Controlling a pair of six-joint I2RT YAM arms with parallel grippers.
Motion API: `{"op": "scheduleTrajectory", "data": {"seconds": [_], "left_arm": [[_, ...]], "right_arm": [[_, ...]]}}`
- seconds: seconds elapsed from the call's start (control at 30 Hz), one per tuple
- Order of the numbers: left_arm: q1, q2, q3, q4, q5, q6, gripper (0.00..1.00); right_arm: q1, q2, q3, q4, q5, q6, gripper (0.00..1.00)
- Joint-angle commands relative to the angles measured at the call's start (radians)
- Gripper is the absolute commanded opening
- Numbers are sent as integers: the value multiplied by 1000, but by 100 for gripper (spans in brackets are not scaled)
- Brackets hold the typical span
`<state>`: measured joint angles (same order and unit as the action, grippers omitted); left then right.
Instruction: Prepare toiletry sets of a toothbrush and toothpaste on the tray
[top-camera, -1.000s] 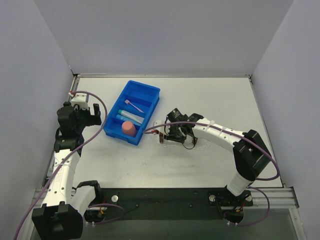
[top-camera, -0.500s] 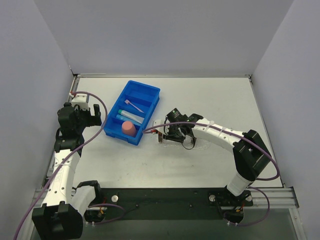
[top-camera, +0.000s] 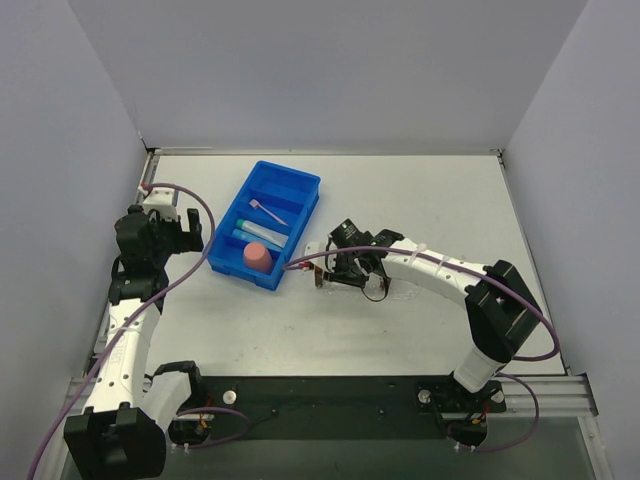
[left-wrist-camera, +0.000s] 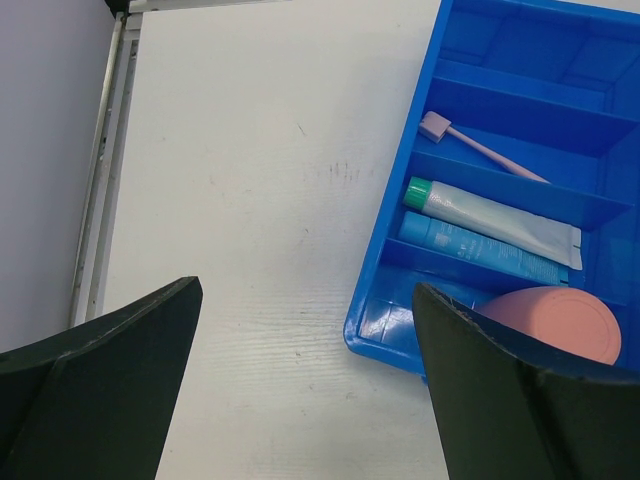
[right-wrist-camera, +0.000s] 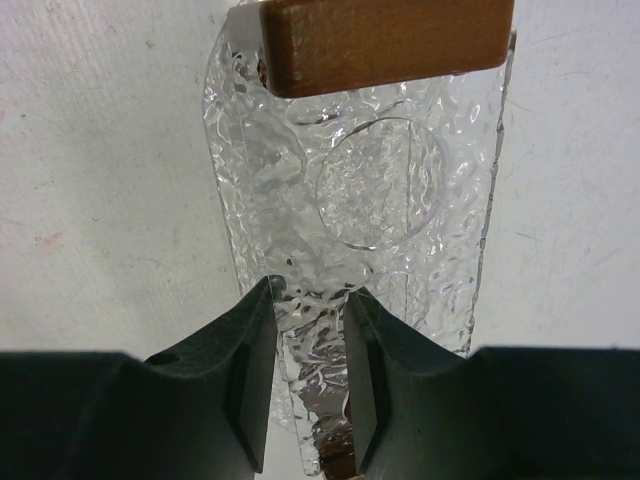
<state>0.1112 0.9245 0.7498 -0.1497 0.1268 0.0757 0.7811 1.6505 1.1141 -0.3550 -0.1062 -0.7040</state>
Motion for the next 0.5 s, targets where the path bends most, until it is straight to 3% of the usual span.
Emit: {"op": "scheduleTrajectory", "data": {"seconds": [0.0, 0.47], "left_arm": [[4, -12, 2, 22, -7, 9, 97], [5, -13, 2, 21, -6, 7, 97]], "right_arm": [[15, -6, 1, 14, 39, 21, 0], [20, -4, -19, 27, 42, 72, 0]]}}
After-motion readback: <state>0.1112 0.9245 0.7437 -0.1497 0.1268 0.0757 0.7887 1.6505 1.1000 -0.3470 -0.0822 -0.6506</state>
